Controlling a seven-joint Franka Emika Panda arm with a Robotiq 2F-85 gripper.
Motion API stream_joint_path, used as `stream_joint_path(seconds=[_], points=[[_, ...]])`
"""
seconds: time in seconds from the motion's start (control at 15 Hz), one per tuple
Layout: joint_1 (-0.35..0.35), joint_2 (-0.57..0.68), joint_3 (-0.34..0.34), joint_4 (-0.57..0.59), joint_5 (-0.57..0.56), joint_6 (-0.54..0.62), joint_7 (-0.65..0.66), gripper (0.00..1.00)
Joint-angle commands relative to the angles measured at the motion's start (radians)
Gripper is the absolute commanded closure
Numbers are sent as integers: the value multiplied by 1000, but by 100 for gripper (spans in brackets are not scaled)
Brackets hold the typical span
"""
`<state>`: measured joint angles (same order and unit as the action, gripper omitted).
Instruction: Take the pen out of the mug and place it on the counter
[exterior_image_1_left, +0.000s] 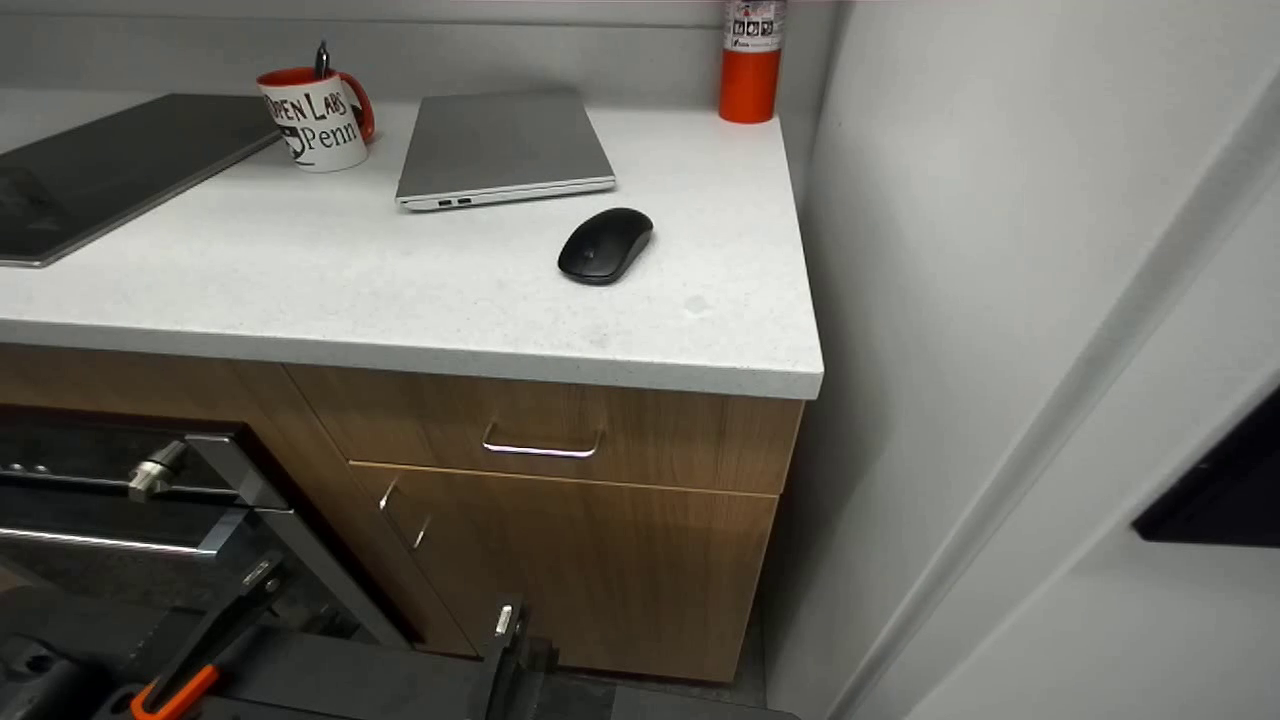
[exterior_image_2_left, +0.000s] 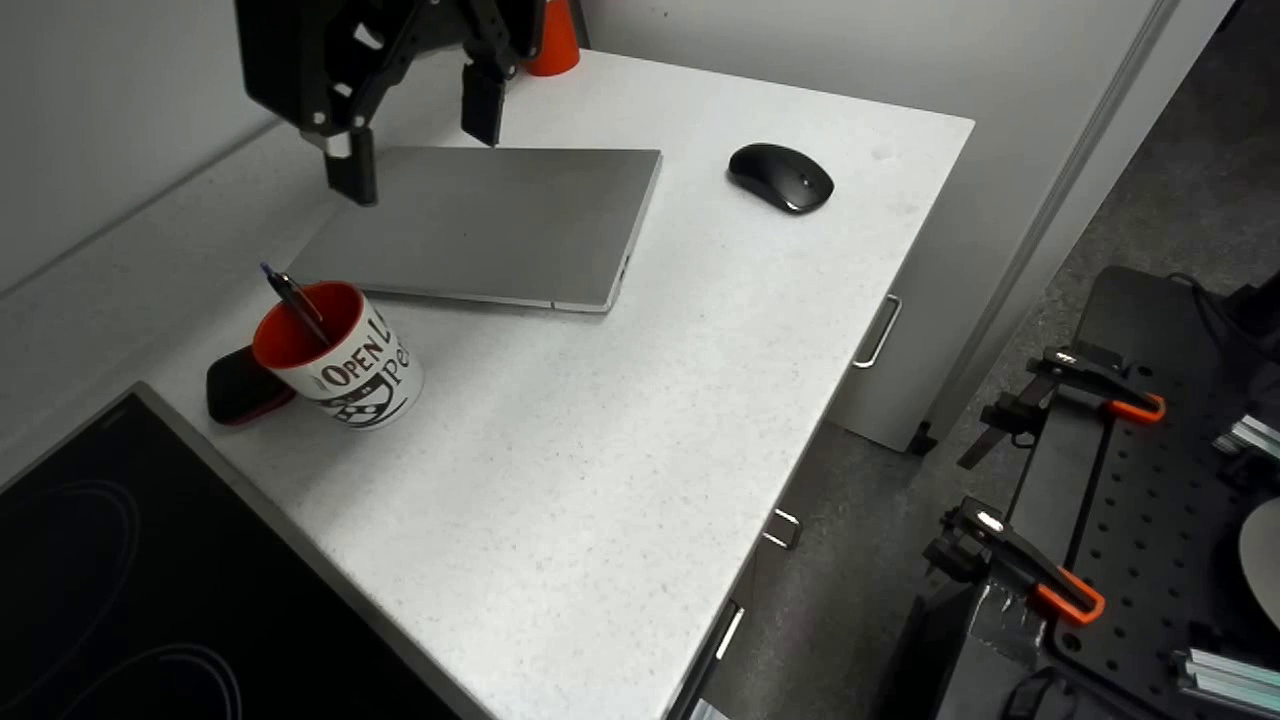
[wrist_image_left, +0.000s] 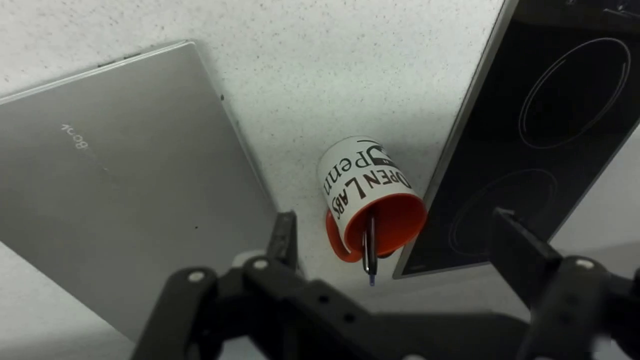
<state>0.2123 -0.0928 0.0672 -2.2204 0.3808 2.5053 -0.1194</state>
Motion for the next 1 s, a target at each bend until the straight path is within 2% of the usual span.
stream_joint_path(seconds=[0.0,0.13,0.47,0.73,0.93], points=[[-19,2,19,5,-1,-3,3,0],[-14,26,18,24,41,5,-27,0],[-7,156,51,108,133,157,-61,0],[-27,291,91,199,113,269,-53,0],[-50,379,120,267,94,294,-33,0]])
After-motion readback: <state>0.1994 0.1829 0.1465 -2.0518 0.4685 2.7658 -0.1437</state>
